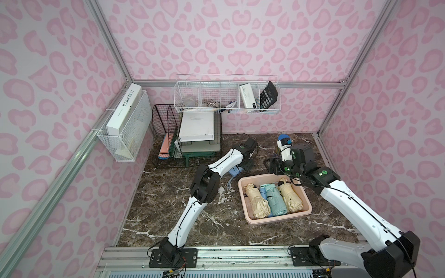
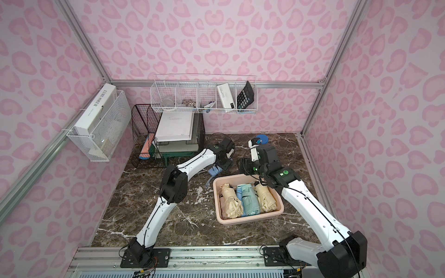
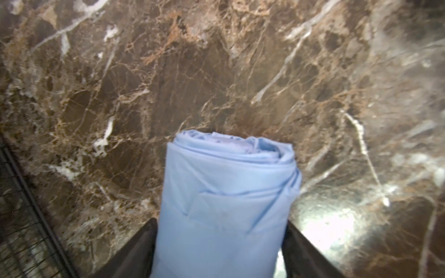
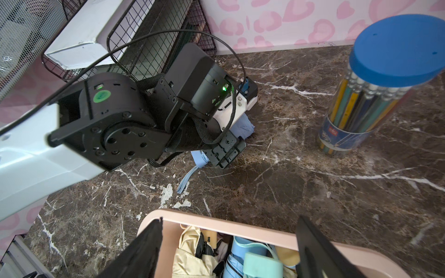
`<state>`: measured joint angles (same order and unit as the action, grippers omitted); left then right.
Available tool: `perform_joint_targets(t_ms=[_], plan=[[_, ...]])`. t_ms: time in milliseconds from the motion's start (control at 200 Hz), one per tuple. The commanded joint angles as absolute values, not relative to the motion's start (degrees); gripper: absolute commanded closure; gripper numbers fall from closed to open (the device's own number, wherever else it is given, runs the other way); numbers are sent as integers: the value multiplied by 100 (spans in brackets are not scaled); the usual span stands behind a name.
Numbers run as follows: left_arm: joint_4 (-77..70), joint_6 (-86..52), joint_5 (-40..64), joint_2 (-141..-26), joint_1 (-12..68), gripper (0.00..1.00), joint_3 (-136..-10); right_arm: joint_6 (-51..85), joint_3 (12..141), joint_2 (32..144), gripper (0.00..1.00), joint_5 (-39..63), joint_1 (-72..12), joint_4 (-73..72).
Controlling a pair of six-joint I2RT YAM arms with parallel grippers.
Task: Put the umbrella into the storage box
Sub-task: Pick up the umbrella from the center of the board.
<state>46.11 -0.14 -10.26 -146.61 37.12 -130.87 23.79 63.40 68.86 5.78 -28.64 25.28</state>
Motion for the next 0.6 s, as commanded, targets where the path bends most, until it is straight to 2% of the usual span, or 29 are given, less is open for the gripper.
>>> perform_joint_targets(t_ms=[0,270,595], plan=[[4961,-164,-912,-14783,3673,31,-13061,2265,6416,6916,20,600,-2866,2456],[5035,-416,-659,-14718,3621,46,-13046,2114,6385,6886,20,676,-2843,2340],[4954,-574,-576,-14182,3525,71,-12776,2253,6369,6865,21,580,-2832,2259]])
